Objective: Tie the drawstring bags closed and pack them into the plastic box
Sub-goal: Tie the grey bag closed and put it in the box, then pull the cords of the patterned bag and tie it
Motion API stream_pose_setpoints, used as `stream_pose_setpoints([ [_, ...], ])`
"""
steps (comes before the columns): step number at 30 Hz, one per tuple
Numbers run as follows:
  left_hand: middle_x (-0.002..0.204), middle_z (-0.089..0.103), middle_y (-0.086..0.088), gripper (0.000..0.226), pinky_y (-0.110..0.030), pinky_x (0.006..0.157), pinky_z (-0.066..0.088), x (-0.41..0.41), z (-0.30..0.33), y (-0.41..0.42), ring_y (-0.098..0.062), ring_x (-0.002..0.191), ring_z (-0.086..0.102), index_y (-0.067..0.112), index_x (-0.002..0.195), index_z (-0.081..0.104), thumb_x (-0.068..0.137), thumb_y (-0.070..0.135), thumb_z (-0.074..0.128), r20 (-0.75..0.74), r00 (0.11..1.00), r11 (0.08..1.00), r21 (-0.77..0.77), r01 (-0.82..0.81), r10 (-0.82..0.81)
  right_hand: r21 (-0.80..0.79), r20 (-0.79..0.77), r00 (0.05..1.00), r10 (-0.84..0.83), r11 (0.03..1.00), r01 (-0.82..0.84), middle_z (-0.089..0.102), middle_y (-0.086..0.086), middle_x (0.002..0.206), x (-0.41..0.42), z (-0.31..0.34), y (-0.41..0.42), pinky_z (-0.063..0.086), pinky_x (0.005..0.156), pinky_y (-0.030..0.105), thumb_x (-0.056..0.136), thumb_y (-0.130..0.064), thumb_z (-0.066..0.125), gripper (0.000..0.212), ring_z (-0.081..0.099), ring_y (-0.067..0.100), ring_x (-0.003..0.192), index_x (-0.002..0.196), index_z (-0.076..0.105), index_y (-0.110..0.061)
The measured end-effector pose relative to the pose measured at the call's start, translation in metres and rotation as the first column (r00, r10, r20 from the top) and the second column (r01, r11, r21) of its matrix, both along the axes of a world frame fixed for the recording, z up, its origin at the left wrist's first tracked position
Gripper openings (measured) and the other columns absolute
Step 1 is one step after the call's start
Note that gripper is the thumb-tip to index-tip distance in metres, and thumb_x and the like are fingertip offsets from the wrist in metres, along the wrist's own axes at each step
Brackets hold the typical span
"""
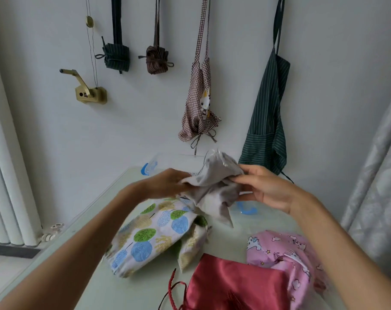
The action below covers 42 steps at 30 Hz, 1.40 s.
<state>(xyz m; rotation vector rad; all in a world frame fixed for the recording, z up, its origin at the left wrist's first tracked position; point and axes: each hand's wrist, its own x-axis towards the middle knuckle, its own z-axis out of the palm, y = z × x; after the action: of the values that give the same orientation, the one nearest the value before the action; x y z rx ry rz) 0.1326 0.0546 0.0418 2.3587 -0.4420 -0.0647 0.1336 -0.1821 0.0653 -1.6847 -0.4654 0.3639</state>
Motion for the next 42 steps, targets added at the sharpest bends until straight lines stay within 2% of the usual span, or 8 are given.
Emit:
stream_pose_setpoints([
  [8,0.112,0.064,-0.013,0.026,-0.022,0.069,0.059,0.048,0.038,0.004,-0.018,0.09,0.064,0.004,0.11,0.062,0.087,0.015,0.066,-0.259,0.95,0.881,-0.391,-0.268,0.174,0.136,0.109,0.956,-0.273,0.957,0.258,0.067,0.009,0.095,0.055,0.023,0.029,0.057,0.075,0.027,0.094,-0.002,0.05,0.016,0.065,0.015,0.081,0.104,0.06,-0.009],
  [13,0.098,0.064,-0.017,0.017,-0.033,0.074,0.06,0.112,0.036,-0.004,-0.026,0.088,0.063,0.013,0.083,0.059,0.079,0.004,0.071,-0.069,0.899,0.63,-0.69,-0.356,0.432,0.101,0.643,0.606,-0.468,0.837,0.538,0.062,-0.001,0.084,0.124,0.004,0.047,0.047,0.068,0.025,0.092,-0.007,0.05,0.009,0.057,0.011,0.077,0.097,0.057,-0.01],
  [16,0.105,0.067,-0.014,0.009,-0.032,0.086,0.05,0.139,0.019,-0.004,-0.029,0.098,0.062,0.014,0.088,0.067,0.083,0.008,0.064,0.095,0.856,0.774,-0.487,-0.405,0.508,-0.265,0.666,0.714,-0.216,0.826,0.497,0.061,0.005,0.112,0.152,-0.022,0.051,0.048,0.083,0.031,0.095,-0.017,0.046,0.02,0.057,0.022,0.104,0.113,0.055,-0.017],
  [19,0.132,0.056,-0.009,0.033,-0.032,0.096,0.041,0.15,0.002,-0.002,-0.027,0.12,0.051,0.015,0.118,0.064,0.087,0.007,0.056,0.125,0.946,0.95,0.054,-0.308,0.299,-0.74,0.518,0.855,0.035,0.519,0.428,0.06,0.01,0.123,0.167,-0.046,0.044,0.026,0.107,0.043,0.092,-0.038,0.049,0.03,0.045,0.026,0.123,0.108,0.066,-0.019],
  [27,0.128,0.058,-0.01,0.038,-0.04,0.097,0.042,0.146,-0.022,-0.027,-0.025,0.11,0.054,0.018,0.121,0.06,0.1,0.033,0.033,0.008,0.993,0.879,0.465,-0.108,0.118,-0.433,0.646,0.727,-0.232,0.673,0.599,0.068,-0.008,0.108,0.161,-0.061,0.048,0.048,0.074,0.031,0.08,-0.039,0.068,0.063,0.065,0.018,0.09,0.133,0.034,-0.028],
  [32,0.117,0.066,-0.011,0.039,-0.033,0.079,0.046,0.135,-0.023,-0.021,-0.025,0.092,0.061,0.019,0.108,0.065,0.097,0.043,0.036,0.152,0.957,0.836,0.466,-0.291,0.249,-0.611,0.587,0.804,-0.094,0.6,0.516,0.049,-0.006,0.138,0.145,-0.062,0.042,0.024,0.109,0.037,0.097,-0.039,0.039,0.035,0.034,0.017,0.132,0.125,0.056,-0.028],
  [37,0.121,0.066,0.007,0.027,-0.025,0.079,0.046,0.073,-0.008,-0.001,-0.014,0.104,0.064,0.031,0.118,0.065,0.095,0.034,0.051,0.436,0.824,0.865,0.174,-0.471,0.361,-0.376,0.622,0.744,-0.242,0.742,0.555,0.06,-0.008,0.121,0.094,-0.055,0.038,0.036,0.098,0.03,0.093,-0.029,0.051,0.022,0.045,0.012,0.116,0.111,0.063,-0.027],
  [42,0.113,0.067,0.017,0.018,-0.028,0.092,0.048,-0.004,-0.03,0.04,-0.009,0.107,0.063,0.043,0.102,0.065,0.085,0.047,0.061,0.237,0.923,0.905,0.231,-0.358,0.305,-0.49,0.409,0.905,-0.114,0.809,0.323,0.058,-0.01,0.111,0.026,-0.075,0.043,0.042,0.089,0.023,0.085,-0.032,0.063,0.033,0.053,0.007,0.106,0.117,0.059,-0.026],
])
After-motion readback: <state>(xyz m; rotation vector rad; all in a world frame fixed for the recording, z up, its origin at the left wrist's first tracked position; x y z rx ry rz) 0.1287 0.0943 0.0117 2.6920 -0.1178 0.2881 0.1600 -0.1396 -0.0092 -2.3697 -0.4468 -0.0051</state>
